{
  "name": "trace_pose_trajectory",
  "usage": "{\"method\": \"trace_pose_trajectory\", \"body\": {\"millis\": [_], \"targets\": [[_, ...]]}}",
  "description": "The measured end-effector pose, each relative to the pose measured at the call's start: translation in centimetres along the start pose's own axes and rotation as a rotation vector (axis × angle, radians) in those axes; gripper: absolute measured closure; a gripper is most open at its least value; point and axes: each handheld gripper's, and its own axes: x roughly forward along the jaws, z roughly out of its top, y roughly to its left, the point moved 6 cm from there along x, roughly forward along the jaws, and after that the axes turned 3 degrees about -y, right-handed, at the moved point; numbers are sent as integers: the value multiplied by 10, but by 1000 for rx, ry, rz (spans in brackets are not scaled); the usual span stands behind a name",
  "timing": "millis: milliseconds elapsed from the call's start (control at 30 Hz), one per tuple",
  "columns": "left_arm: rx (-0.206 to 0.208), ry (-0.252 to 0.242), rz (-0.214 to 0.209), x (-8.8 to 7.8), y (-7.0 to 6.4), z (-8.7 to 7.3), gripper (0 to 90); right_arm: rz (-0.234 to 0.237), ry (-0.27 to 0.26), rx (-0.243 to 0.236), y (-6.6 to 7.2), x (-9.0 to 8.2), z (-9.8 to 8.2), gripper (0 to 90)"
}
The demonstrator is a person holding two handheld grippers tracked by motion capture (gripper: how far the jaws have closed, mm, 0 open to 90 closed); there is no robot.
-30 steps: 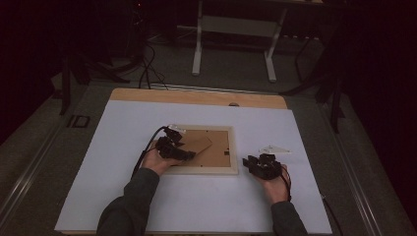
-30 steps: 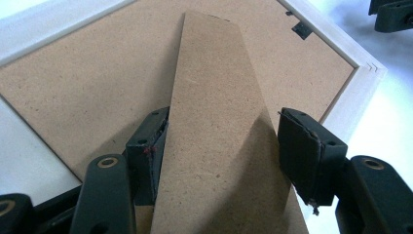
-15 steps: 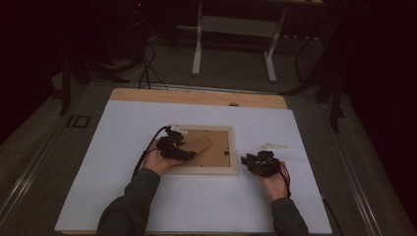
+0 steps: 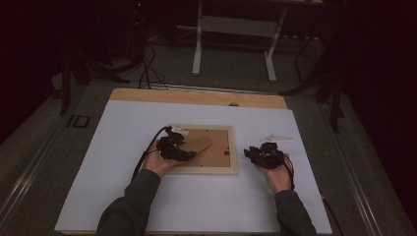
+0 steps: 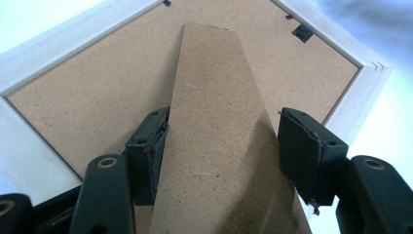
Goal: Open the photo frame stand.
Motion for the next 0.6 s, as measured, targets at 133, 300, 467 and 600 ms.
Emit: {"method": "trace_pose_trajectory", "body": {"millis": [133,300,467,600], "targets": [[9,-6,8,-1,-2,1,401,-5,2,-17,-1,-1,7,667],[22,-11,19,-3,-4,2,401,-9,8,-32,0,-1,14,667],[35,-19,30,-5,-5,2,401,-6,14,-46,0,0,18,663],[51,-28,35,-7,-7,4,401,-1,17,-56,1,1,21,660]]}}
